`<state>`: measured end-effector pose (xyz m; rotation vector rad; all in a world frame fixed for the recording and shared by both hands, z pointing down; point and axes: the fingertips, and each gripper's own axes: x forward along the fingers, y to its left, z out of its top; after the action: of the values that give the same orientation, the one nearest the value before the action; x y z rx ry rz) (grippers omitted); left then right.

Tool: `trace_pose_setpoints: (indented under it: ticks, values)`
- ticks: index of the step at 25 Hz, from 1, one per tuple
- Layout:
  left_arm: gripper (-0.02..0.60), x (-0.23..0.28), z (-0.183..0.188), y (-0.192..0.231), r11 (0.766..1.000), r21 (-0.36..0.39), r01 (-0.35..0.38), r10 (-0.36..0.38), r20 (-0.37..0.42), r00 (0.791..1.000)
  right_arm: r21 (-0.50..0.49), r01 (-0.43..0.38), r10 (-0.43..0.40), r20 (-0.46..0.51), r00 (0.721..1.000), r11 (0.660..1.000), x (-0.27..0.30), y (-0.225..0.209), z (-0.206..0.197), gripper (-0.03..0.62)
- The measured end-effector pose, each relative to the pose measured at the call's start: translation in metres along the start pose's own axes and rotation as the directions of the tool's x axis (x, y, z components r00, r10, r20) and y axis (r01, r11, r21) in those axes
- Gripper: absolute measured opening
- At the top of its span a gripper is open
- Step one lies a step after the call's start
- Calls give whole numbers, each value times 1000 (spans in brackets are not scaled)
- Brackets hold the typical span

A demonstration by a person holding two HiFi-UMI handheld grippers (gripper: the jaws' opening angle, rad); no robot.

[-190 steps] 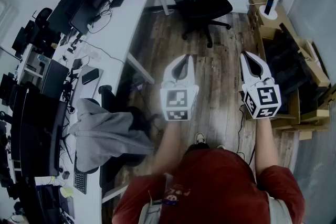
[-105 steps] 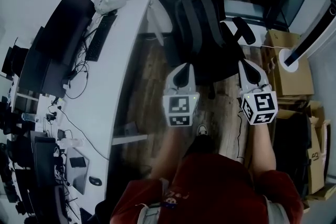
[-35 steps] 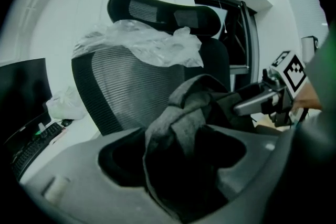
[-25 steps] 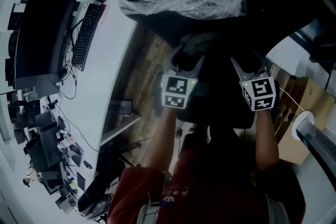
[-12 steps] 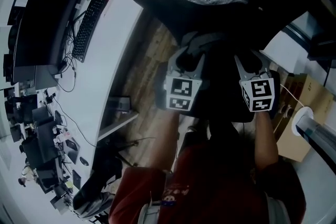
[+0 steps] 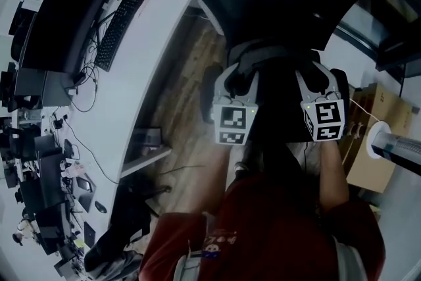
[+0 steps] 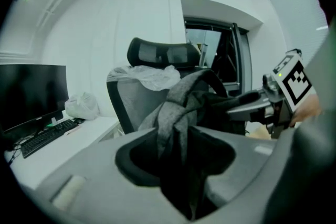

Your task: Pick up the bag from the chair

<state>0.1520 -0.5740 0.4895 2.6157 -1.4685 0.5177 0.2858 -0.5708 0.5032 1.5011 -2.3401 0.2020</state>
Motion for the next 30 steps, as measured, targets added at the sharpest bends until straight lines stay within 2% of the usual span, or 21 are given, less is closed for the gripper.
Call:
trace_pose_setpoints:
  ticks: [6,18,22,30]
  values:
    - [161,-81,10,-5,1000,23,3,-4,46,999,-34,43,-42,28,999,998,-58,56,20,146]
    - [161,-234,1,-40,999,40,22,-26,94,995,-68,76,-71,76,995,995,-179,158,22,146]
    - [161,-266,-11,-54,999,44,17,-22,104,994,-70,75,-69,78,995,995,-207,179,11,146]
    - [161,-303,-41,-77,999,34,40,-43,73,996,-60,74,-71,49,996,995,-243,208,-21,146]
